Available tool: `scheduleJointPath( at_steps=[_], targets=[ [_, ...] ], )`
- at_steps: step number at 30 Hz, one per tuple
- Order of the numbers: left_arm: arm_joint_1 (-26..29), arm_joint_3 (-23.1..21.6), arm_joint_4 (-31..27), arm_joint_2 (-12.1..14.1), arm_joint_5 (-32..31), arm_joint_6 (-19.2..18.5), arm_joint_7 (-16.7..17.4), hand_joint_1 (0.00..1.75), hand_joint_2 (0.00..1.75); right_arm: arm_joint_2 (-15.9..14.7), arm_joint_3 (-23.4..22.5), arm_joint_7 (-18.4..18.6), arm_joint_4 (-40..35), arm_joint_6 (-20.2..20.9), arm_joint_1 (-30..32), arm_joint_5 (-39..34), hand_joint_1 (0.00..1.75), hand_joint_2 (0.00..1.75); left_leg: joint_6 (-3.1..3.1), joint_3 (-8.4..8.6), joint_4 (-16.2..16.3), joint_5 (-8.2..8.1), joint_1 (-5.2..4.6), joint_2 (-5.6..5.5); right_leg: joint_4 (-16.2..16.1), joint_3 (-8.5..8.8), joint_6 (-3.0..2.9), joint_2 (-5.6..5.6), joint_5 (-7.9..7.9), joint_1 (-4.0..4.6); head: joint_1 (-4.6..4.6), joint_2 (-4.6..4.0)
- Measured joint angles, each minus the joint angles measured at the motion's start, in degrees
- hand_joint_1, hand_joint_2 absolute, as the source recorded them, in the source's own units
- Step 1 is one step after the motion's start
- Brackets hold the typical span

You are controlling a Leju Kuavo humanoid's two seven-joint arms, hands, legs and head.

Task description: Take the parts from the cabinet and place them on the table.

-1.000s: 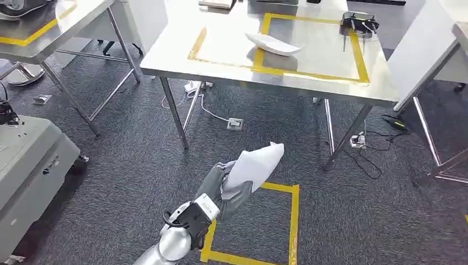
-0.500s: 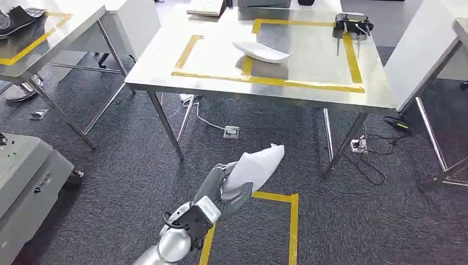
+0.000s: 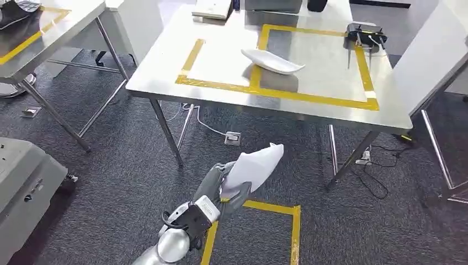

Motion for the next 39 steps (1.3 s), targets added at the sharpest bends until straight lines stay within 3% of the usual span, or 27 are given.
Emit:
scheduleJointPath(
  at_steps=[2,3,4,5,7,8,9,11,12,13,15,17,18,19,22,23,25,27,28,29,30,32,33,34,35,37,39],
  targets=[
    [0.06,0.0,0.02,0.02,-0.57,0.13,0.0,1.75,1.75,0.04,0.0,-0.02,0.04,0.0,0.25,-0.13,0.0,0.0,-0.62,0.71,0.22,-1.48,-0.03,0.02,-8.93,1.83,0.2,-0.21,8.79,-0.33,0.22,0.0],
    [0.13,0.0,0.02,0.04,-0.72,0.15,0.09,1.75,1.75,0.11,0.0,-0.09,0.09,0.07,0.13,-0.22,0.0,0.0,-0.92,1.53,0.8,-2.03,-0.2,-0.22,-8.56,1.48,-0.53,-0.54,5.91,-0.07,0.31,0.0],
    [0.13,0.0,-0.11,0.02,-0.79,0.2,0.11,1.75,1.75,0.09,0.0,-0.09,0.09,0.15,-0.13,-0.26,0.0,0.0,-1.41,1.02,0.43,-2.66,-0.3,-0.09,-8.41,1.97,-1.08,-0.56,6.35,0.16,0.22,0.0],
    [0.23,0.0,-0.26,0.02,-0.83,0.2,0.17,1.75,1.75,0.11,0.0,-0.07,0.09,0.13,0.0,-0.46,0.0,0.0,-1.86,2.34,0.75,-2.51,-0.29,-0.12,-8.63,2.2,-1.61,-0.4,6.66,0.1,0.2,0.0],
    [0.08,0.0,-0.66,0.0,-0.85,0.31,0.07,1.75,1.75,0.18,0.0,-0.07,0.09,0.13,0.13,-0.5,0.0,0.0,-2.44,2.41,0.86,-3.11,-0.25,0.03,-8.74,3.55,-2.46,-0.27,6.36,-0.13,0.15,0.0],
    [-0.03,0.0,-0.81,0.0,-0.92,0.39,0.04,1.75,1.75,0.17,0.0,-0.11,0.09,0.13,0.11,-0.5,0.0,0.0,-2.56,1.91,3.09,-3.19,-0.13,0.4,-8.88,4.33,-2.97,-0.32,6.01,-0.13,0.05,0.0],
    [-0.25,0.0,-0.9,0.0,-0.94,0.5,0.07,1.75,1.75,0.17,0.0,-0.09,0.09,0.11,0.02,-0.5,0.0,0.0,-2.78,-0.28,6.81,-3.66,-0.12,0.59,-8.93,4.72,-3.32,-0.29,5.58,-0.13,-0.18,0.0],
    [-0.41,0.0,-0.92,0.11,-1.33,0.81,0.28,1.75,1.75,0.13,-0.02,-0.02,0.09,0.11,-0.05,-0.52,0.0,0.0,-3.09,-6.42,15.69,-7.43,0.01,0.7,-8.93,5.54,-3.55,-0.29,4.58,-0.04,-0.2,0.0],
    [-0.4,0.0,-0.9,0.2,-1.55,1.05,0.46,1.75,1.75,0.13,-0.02,0.0,0.09,0.11,-0.04,-0.52,0.0,0.0,-3.19,-8.71,18.3,-8.94,0.04,0.71,-8.93,6.09,-3.55,-0.28,4.05,-0.01,-0.22,0.0],
    [-0.42,0.0,-0.9,0.31,-1.72,1.33,0.68,1.75,1.75,0.13,-0.02,0.15,0.09,0.11,-0.03,-0.54,0.0,0.0,-3.18,-9.97,18.71,-8.99,0.04,0.72,-8.92,6.79,-3.54,-0.24,3.51,0.02,-0.2,0.0],
    [-0.54,0.0,-0.92,0.44,-2.12,1.97,0.92,1.75,1.75,0.18,-0.04,0.11,0.09,0.11,0.01,-0.55,0.0,0.0,-2.69,-9.29,12.95,-4.73,0.0,0.72,-8.94,8.64,-3.48,-0.1,2.19,0.06,-0.22,0.0],
    [-0.66,0.02,-0.92,0.59,-2.31,2.42,0.98,1.75,1.75,0.33,-0.04,-0.17,0.09,0.11,0.0,-0.52,0.0,0.0,-1.7,-7.26,3.69,3.34,-0.27,0.86,-9.03,10.25,-3.18,-0.09,0.92,0.08,-0.22,0.0],
    [-0.62,0.06,-0.88,0.76,-2.4,2.6,0.99,1.75,1.75,0.44,-0.04,-0.28,0.11,0.11,0.0,-0.52,0.0,0.0,-1.65,-7.62,2.53,3.9,-0.72,0.83,-8.74,10.79,-2.77,0.05,0.33,0.27,-0.13,0.0],
    [-0.66,0.07,-0.92,0.81,-2.49,2.71,1.16,1.75,1.75,0.44,-0.04,-0.37,0.11,0.11,-0.13,-0.52,0.0,0.0,-1.49,-7.4,2.37,2.91,-0.71,0.82,-9.03,10.66,-2.26,0.12,-0.12,0.28,-0.22,0.0],
    [-0.7,0.09,-1.2,0.81,-2.77,2.91,1.4,1.75,1.75,0.42,-0.04,-0.35,0.09,0.07,-0.11,-0.52,0.0,0.0,-0.58,-5.73,1.72,3.39,-0.4,0.52,-8.77,11.77,-1.41,0.08,0.08,0.39,-0.26,0.0],
    [-0.67,0.09,-1.31,0.81,-2.82,2.91,1.42,1.75,1.75,0.31,-0.04,-0.35,0.07,0.0,-0.15,-0.52,0.0,0.0,-0.41,-4.83,1.27,3.28,-0.11,0.58,-7.07,11.02,-1.28,0.01,0.0,0.25,-0.22,0.0],
    [-0.92,0.09,-1.38,0.76,-2.93,2.91,1.4,1.75,1.75,0.44,-0.07,-0.35,0.07,0.0,-0.43,-0.52,0.0,0.0,0.18,-4.27,1.13,2.65,-0.05,0.65,0.64,5.94,-0.82,0.0,-0.43,0.2,0.09,0.0],
    [-0.75,0.09,-1.33,0.79,-2.99,2.93,1.44,1.75,1.75,0.42,-0.07,-0.24,0.07,0.0,-0.37,-0.55,0.0,0.0,0.4,-3.59,1.13,1.71,-0.12,0.62,7.08,0.54,-0.49,0.01,-4.66,0.21,0.07,0.0],
    [-0.75,0.09,-1.29,0.79,-3.02,2.93,1.44,1.75,1.75,0.42,-0.07,-0.13,0.07,0.0,-0.28,-0.55,0.0,0.0,0.42,-3.05,1.13,1.21,-0.12,0.49,7.82,-1.04,-0.39,0.01,-5.64,0.22,0.09,0.0],
    [-0.75,0.09,-1.27,0.79,-3.06,2.93,1.44,1.75,1.75,0.42,-0.07,-0.11,0.07,0.0,-0.07,-0.55,0.0,0.0,0.32,-2.31,1.14,0.66,-0.12,0.27,6.27,-1.46,-0.37,0.01,-4.73,0.21,0.09,0.0],
    [-0.75,0.09,-1.27,0.79,-3.08,2.91,1.44,1.75,1.75,0.39,-0.07,-0.15,0.07,0.0,0.03,-0.55,0.0,0.0,0.12,-1.46,1.14,0.06,-0.11,0.13,2.75,-0.88,-0.43,0.0,-2.25,0.21,0.09,0.0],
    [-0.78,0.09,-1.25,0.79,-3.1,2.91,1.44,1.75,1.75,0.35,-0.07,-0.17,0.07,0.0,0.04,-0.55,0.0,0.0,-0.22,0.07,1.14,-1.14,-0.1,0.21,-6.45,1.51,-0.79,-0.04,5.63,0.21,0.11,0.0],
    [-0.85,0.09,-1.2,0.79,-3.12,2.91,1.44,1.75,1.75,0.35,-0.09,-0.15,0.07,0.0,0.3,-0.55,0.0,0.0,-0.48,0.76,1.46,-1.7,-0.34,0.21,-8.16,1.56,-1.01,-0.14,7.7,0.44,0.09,0.0],
    [-0.93,0.11,-1.14,0.79,-3.12,2.88,1.44,1.75,1.75,0.37,-0.09,-0.13,0.07,0.07,0.05,-0.52,0.0,0.0,-0.9,0.32,1.34,-2.21,-0.46,0.0,-8.16,1.64,-1.45,-0.25,5.36,0.63,0.15,0.0],
    [-0.94,0.11,-1.18,0.79,-3.12,2.86,1.53,1.75,1.75,0.37,-0.09,-0.09,0.07,0.13,-0.08,-0.46,0.0,0.0,-1.23,0.17,1.18,-2.77,-0.47,0.08,-8.23,2.25,-1.67,-0.2,6.31,0.72,0.07,0.0],
    [-0.94,0.09,-1.27,0.68,-3.15,2.86,1.44,1.75,1.75,0.37,-0.09,-0.07,0.07,0.15,0.1,-0.37,0.0,0.0,-1.93,1.62,1.5,-2.65,-0.49,0.0,-8.47,3.01,-2.55,-0.17,6.18,0.46,0.11,0.0],
    [-1.12,0.09,-1.29,0.68,-3.17,2.86,1.4,1.75,1.75,0.48,-0.09,-0.29,0.07,0.13,0.1,-0.35,0.0,0.0,-2.69,0.24,4.9,-2.64,-0.37,0.43,-8.75,4.39,-3.26,-0.18,5.98,0.2,-0.22,0.0]
  ],
)
